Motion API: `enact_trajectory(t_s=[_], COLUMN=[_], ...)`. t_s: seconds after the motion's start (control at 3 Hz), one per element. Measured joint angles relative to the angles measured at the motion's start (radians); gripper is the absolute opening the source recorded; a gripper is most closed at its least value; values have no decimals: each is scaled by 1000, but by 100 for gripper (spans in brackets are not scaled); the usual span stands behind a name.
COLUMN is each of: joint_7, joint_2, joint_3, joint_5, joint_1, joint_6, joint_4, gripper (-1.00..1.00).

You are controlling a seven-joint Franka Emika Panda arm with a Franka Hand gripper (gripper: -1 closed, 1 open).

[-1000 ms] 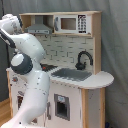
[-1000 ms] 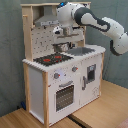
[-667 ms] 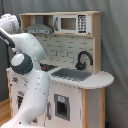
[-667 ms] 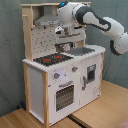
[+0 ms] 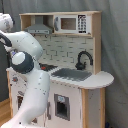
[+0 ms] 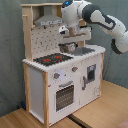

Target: Play with the kitchen

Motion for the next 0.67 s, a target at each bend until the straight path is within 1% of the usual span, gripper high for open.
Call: enact_trajectory(t_s=[0.33, 0.67], joint_7=[45, 108], joint_2=[0, 0], joint_3=[51, 91], joint_5=[0, 1], joint_1=[-23, -50], joint_6=[0, 0], joint_4=[-71, -134], gripper=[-100, -100])
